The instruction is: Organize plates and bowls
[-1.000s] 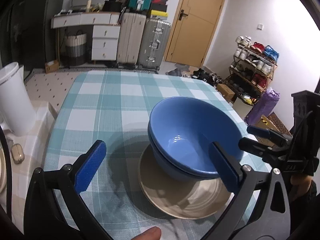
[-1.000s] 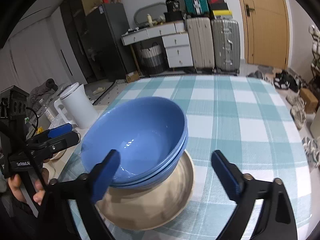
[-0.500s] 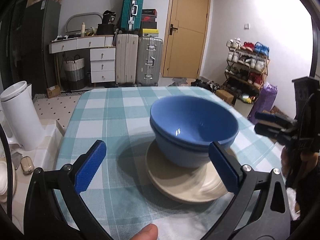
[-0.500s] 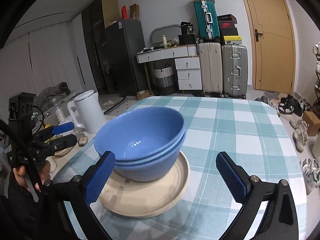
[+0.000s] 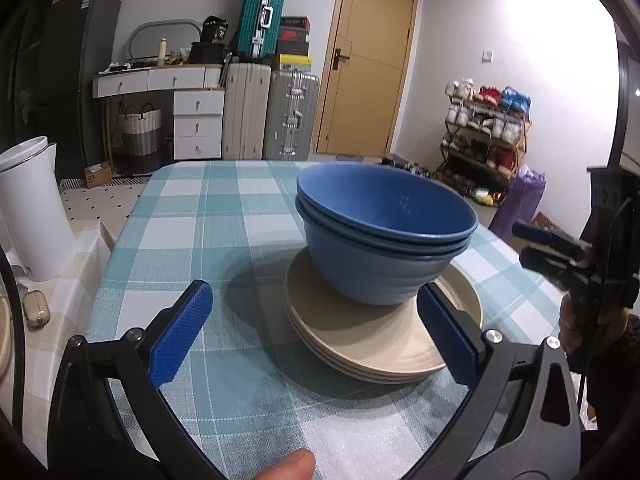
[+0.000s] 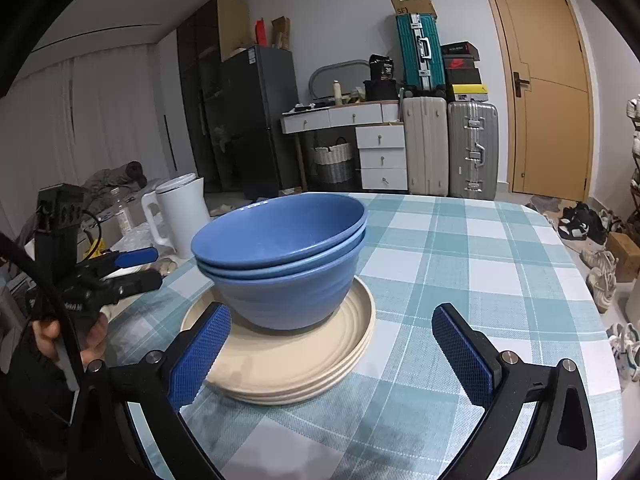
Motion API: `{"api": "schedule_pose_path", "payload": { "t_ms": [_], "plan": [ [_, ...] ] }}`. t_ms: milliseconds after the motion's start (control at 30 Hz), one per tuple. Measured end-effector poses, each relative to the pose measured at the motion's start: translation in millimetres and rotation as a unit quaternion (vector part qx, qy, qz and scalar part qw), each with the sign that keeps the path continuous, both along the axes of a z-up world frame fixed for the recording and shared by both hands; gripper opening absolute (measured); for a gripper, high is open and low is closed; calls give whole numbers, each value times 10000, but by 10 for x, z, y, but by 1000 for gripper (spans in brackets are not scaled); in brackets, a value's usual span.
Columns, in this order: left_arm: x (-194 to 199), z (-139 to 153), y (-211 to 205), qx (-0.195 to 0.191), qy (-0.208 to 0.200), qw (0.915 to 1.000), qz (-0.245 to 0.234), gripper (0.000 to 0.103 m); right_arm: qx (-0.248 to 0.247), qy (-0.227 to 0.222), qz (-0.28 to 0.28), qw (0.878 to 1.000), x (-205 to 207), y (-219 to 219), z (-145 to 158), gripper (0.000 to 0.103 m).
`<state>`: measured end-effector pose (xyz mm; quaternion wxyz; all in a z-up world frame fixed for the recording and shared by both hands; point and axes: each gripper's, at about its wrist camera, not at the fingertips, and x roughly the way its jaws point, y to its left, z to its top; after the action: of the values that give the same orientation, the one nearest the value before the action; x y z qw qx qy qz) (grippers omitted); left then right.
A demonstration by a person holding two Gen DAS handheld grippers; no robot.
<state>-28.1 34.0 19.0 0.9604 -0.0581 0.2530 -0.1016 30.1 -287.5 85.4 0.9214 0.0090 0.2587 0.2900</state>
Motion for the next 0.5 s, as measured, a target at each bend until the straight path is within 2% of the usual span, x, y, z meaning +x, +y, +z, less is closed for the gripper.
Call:
{"api": "schedule_pose_path", "payload": {
  "t_ms": [233,500],
  "plan": [
    [-30,-55,120,-159,-170,9997,51,102,-6,-205,127,9997,-91,-8,-75,102],
    [-83,-99,47,25,-289,9996,-3,102,71,-365,259,9990,-159,33,-132,102]
  ]
}}
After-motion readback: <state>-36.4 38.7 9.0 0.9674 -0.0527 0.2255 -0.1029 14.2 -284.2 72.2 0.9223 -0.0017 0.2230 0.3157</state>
